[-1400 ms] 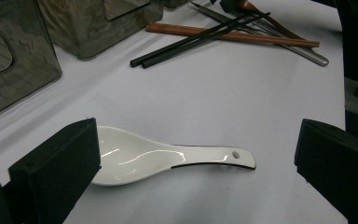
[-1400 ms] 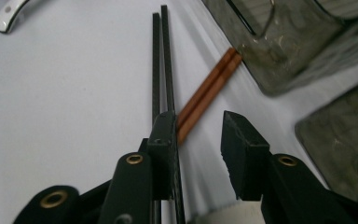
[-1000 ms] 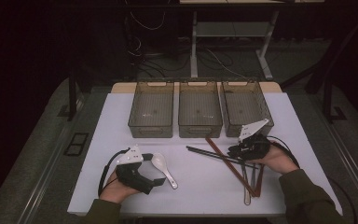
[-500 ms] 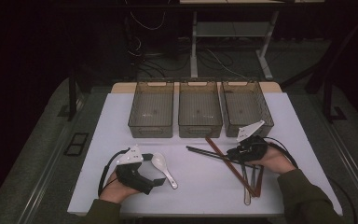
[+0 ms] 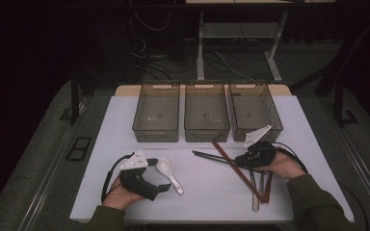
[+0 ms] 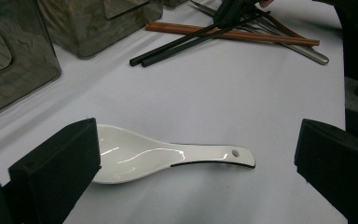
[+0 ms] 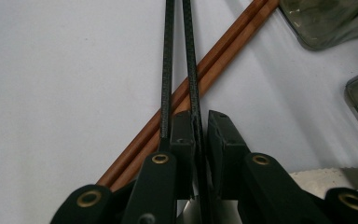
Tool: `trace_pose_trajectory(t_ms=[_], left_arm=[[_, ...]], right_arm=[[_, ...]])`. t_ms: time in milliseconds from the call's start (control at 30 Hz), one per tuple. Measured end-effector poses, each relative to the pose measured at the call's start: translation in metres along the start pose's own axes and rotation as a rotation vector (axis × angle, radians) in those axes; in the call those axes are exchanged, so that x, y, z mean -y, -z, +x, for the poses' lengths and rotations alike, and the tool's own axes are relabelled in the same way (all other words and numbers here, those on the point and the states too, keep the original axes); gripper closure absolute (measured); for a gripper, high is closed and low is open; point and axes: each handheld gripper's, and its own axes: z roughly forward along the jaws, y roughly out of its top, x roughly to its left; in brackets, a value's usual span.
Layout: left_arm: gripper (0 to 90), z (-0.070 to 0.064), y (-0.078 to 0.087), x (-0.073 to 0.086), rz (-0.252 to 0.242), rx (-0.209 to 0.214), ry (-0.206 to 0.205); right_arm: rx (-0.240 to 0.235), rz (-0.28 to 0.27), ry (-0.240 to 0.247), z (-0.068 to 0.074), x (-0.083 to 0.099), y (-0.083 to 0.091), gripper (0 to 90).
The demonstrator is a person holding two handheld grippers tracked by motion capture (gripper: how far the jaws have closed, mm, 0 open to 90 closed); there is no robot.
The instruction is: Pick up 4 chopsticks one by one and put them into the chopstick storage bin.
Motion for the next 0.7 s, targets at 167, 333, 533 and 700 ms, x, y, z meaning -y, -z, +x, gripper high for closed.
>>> trace_pose_trajectory(t_ms=[167, 333, 533, 700], left_arm=[[0.0, 0.0001, -0.0001, 0.0000, 0.000, 0.000, 0.000], [0.0, -0.0001, -0.0003, 0.0001, 0.002, 0.000, 0.000], [0.0, 0.0001, -0.0011, 0.0010, 0.009, 0.004, -0.002], [0.0, 0.0007, -0.0023, 0.0026, 0.005, 0.001, 0.004]], right_arm=[[0.001, -0.001, 0.007, 0.0000, 0.0003, 0.0000, 82.4], [0.004, 0.000, 0.012, -0.0001, 0.0009, 0.0003, 84.5], [0.001, -0.006, 0.041, -0.0001, 0.0013, -0.0001, 84.7], [0.011, -0.009, 0.048, -0.0004, 0.0015, 0.0006, 84.9]])
